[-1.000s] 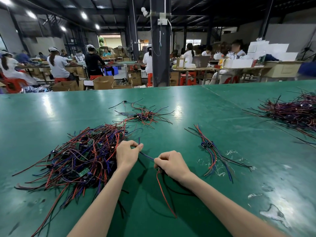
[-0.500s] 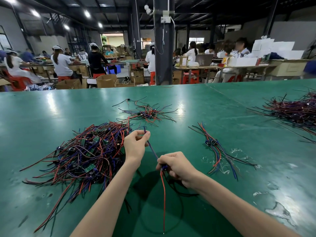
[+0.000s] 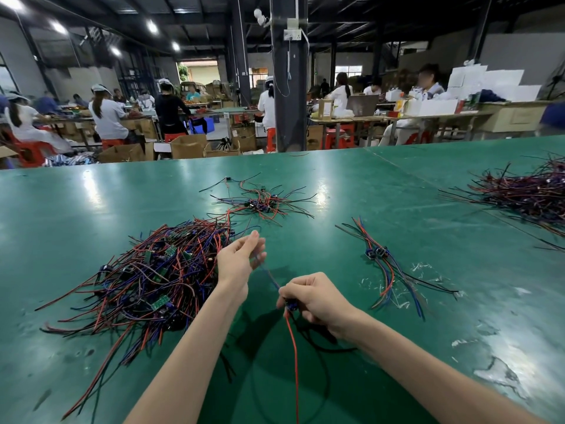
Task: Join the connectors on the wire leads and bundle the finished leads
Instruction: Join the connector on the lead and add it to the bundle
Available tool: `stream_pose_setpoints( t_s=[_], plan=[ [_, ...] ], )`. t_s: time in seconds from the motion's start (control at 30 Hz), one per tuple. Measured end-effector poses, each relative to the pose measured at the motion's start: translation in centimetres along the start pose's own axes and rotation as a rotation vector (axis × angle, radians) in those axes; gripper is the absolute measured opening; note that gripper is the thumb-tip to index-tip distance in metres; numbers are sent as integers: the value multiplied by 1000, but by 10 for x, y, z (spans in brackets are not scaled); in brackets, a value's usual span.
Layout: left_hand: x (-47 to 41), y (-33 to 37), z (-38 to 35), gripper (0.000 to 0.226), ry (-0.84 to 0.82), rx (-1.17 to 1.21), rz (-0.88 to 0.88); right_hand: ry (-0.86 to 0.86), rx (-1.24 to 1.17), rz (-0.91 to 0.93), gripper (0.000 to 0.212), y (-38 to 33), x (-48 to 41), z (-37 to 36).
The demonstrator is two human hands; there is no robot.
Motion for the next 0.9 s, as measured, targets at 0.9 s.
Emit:
stream_pose_setpoints(
  t_s=[0.9],
  plan=[
    [5,-4,7,9,-59,-83,18,108,98,73,30,-1,-1,1]
  ],
)
Point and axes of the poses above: each hand's wrist, its own x-axis away from the middle knuckle, its own z-axis out of the back of the hand, y = z × x, the point moved 3 cm from there along -x, towards the middle knuckle
